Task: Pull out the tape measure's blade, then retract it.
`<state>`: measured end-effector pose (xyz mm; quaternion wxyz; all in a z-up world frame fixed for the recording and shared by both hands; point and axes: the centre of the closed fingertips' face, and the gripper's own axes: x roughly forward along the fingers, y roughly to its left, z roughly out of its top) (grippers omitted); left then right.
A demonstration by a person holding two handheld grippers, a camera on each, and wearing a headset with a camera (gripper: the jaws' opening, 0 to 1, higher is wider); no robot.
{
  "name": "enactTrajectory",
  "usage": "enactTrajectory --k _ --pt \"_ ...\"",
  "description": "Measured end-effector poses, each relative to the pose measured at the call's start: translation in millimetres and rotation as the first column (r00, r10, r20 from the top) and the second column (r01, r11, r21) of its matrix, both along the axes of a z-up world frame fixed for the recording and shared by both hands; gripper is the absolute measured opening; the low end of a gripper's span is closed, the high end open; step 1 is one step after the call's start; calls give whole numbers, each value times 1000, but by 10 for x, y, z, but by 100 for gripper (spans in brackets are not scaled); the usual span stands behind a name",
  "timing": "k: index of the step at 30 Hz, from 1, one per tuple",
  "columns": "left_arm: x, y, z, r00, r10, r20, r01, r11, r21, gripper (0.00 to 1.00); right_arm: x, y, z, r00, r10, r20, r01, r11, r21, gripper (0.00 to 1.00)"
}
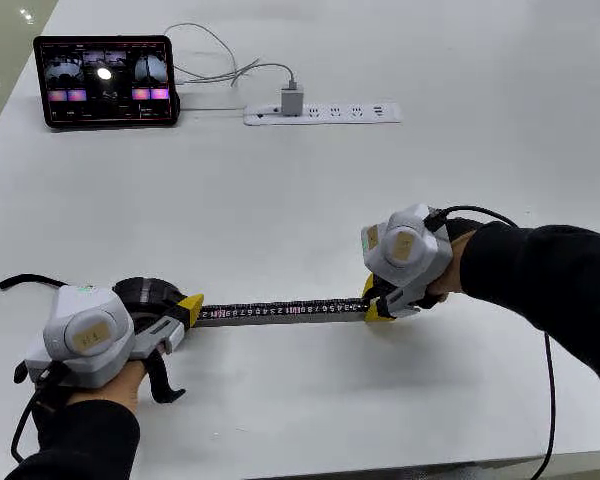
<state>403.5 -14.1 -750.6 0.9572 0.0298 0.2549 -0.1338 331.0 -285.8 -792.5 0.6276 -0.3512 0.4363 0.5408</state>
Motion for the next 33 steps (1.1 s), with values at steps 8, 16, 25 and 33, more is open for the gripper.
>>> enactTrajectory --k 8,16,25,33 --pt "-13 -18 -6 1000 12 -21 -13 1000 -19 74 15 11 -11 999 -23 -23 22 999 -44 10" --pt "-14 -57 -31 1000 1 -15 -1 1000 -19 66 34 -4 -16 999 -34 -26 31 996 -86 10" --pt "-47 -49 -48 999 15 -36 -16 999 -30 66 24 -3 -18 997 -78 -23 76 995 -61 9" --pt "-60 -52 -50 999 -5 -54 4 1000 -17 64 20 6 -19 996 -85 -21 84 994 -67 9"
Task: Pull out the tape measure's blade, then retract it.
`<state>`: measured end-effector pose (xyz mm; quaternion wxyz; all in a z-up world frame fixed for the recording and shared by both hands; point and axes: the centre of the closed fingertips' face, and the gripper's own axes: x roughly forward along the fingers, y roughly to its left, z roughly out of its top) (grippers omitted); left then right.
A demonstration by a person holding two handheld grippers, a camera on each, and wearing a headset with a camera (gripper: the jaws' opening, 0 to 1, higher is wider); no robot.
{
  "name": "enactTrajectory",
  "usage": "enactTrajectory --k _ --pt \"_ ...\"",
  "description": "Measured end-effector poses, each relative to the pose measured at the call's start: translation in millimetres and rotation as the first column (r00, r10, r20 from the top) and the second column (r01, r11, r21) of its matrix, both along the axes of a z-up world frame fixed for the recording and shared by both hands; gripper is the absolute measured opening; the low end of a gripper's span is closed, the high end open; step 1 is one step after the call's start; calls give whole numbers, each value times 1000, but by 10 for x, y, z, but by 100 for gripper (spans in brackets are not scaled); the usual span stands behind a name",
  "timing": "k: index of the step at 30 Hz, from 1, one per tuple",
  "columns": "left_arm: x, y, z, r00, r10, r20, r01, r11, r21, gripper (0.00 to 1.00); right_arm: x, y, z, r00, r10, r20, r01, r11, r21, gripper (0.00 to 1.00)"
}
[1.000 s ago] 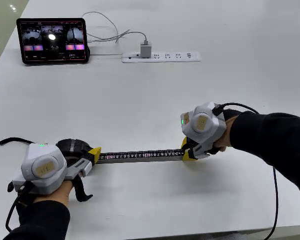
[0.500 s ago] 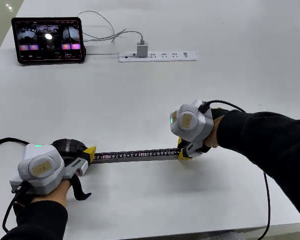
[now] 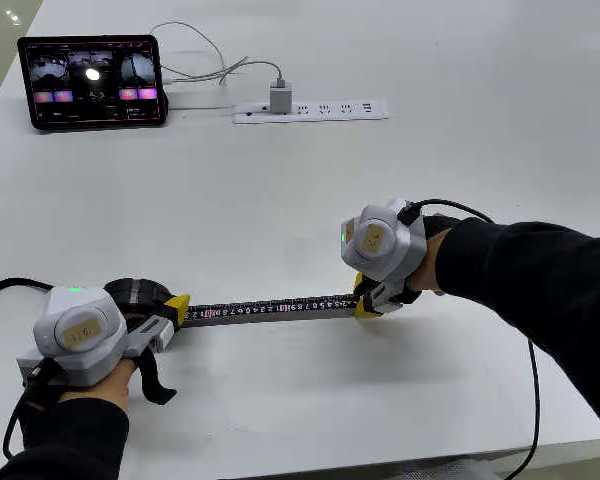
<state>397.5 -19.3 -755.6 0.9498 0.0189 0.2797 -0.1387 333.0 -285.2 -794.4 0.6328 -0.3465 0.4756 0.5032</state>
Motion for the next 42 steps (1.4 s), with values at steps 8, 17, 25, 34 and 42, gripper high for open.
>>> enactTrajectory --k 8,17,25,34,42 --pt "3 -3 -12 1000 -5 -14 5 1000 -8 64 -3 13 3 1000 -23 -16 23 1000 -6 9" --pt "5 -5 -28 1000 -9 -26 9 1000 -16 64 0 25 -2 1000 -15 -13 14 1000 -13 9" --pt "9 -4 -38 999 -6 -39 5 1000 -24 64 13 48 -3 999 -42 -27 41 999 -24 9" --pt "4 -5 -44 999 -6 -49 5 1000 -24 65 15 69 2 999 -46 -22 45 998 -49 10" --pt "-1 -7 -40 999 -8 -51 6 1000 -24 65 20 82 0 998 -60 -25 58 997 -50 10"
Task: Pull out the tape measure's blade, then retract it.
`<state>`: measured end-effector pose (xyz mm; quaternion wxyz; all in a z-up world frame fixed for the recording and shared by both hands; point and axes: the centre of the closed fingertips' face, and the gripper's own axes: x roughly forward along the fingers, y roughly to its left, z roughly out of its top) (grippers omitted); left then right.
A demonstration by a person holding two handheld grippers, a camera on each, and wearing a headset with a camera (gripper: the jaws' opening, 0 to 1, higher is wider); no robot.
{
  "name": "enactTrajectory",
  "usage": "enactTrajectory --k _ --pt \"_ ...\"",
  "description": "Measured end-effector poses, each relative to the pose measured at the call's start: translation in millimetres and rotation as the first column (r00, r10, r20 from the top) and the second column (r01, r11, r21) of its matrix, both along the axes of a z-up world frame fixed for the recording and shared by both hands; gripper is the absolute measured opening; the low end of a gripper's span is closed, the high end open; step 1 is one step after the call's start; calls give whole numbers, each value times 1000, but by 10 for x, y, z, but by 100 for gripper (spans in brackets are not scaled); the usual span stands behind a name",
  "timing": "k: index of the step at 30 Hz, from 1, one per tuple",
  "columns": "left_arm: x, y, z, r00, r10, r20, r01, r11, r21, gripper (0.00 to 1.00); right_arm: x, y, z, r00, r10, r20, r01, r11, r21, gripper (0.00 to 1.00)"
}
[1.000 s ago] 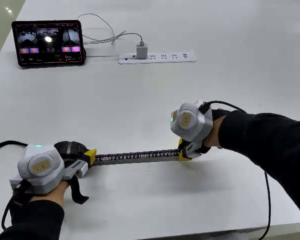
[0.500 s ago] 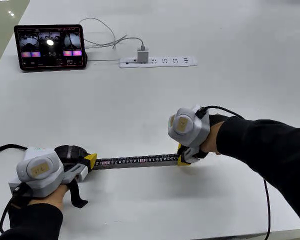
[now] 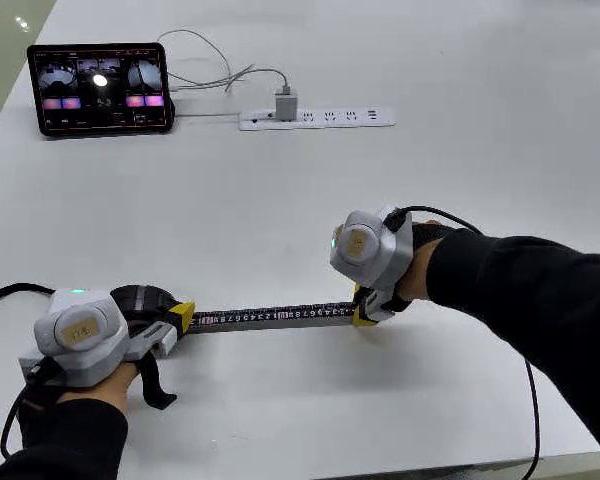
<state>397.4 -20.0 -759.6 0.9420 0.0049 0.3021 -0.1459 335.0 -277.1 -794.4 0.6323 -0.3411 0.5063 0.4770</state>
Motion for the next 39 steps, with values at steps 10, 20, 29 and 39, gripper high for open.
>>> enactTrajectory --k 10,20,29,39 --pt "-2 -1 6 1000 1 -2 -1 1000 -1 65 1 20 1 999 40 9 -40 999 33 9" --pt "-7 -2 9 1000 2 -3 -2 1000 -2 65 5 53 2 997 72 21 -73 997 36 9" --pt "-3 3 5 1000 6 -5 -6 1000 -3 65 15 88 2 998 59 10 -59 998 36 9" --pt "1 3 6 1000 5 -5 -5 1000 -4 65 27 134 1 998 56 10 -57 998 23 9"
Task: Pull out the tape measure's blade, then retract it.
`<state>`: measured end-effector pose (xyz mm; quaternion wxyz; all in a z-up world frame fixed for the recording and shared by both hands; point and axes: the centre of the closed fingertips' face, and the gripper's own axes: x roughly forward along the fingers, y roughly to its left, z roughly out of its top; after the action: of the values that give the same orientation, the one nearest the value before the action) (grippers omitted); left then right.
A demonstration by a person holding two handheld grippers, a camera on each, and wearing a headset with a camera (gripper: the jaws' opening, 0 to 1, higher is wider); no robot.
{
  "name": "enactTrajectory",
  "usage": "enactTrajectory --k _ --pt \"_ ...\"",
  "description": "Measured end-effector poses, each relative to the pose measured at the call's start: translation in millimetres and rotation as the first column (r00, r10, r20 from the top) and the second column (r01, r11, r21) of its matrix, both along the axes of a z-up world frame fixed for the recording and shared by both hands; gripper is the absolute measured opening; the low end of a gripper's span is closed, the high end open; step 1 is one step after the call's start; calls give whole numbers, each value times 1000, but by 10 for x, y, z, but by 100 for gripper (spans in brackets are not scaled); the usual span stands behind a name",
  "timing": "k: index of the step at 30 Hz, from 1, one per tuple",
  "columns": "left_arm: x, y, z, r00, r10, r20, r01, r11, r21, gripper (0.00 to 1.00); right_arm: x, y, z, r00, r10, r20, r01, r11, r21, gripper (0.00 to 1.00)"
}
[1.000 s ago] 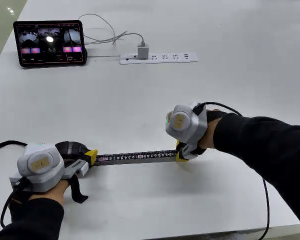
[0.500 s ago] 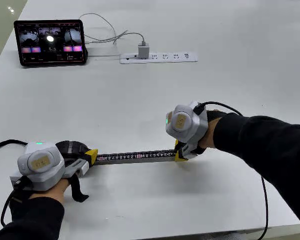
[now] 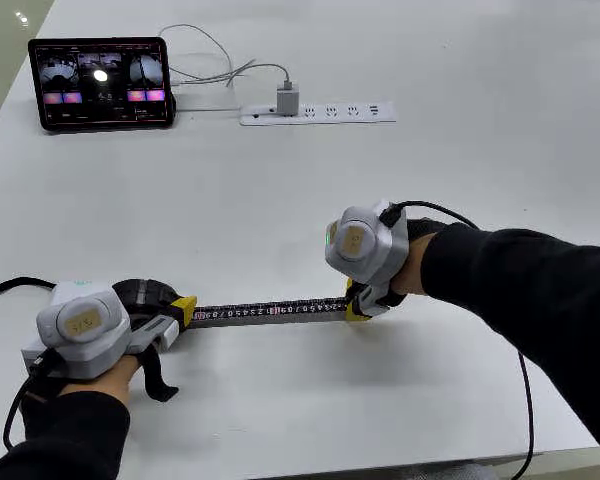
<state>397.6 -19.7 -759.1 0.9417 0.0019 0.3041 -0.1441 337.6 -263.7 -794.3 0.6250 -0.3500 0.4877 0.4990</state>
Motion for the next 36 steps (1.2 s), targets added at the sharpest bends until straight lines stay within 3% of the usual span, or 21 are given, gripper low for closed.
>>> enactTrajectory --k 36 --pt "7 3 -23 1000 -2 -11 2 1000 0 64 8 110 -6 1000 10 2 -10 1000 2 10"
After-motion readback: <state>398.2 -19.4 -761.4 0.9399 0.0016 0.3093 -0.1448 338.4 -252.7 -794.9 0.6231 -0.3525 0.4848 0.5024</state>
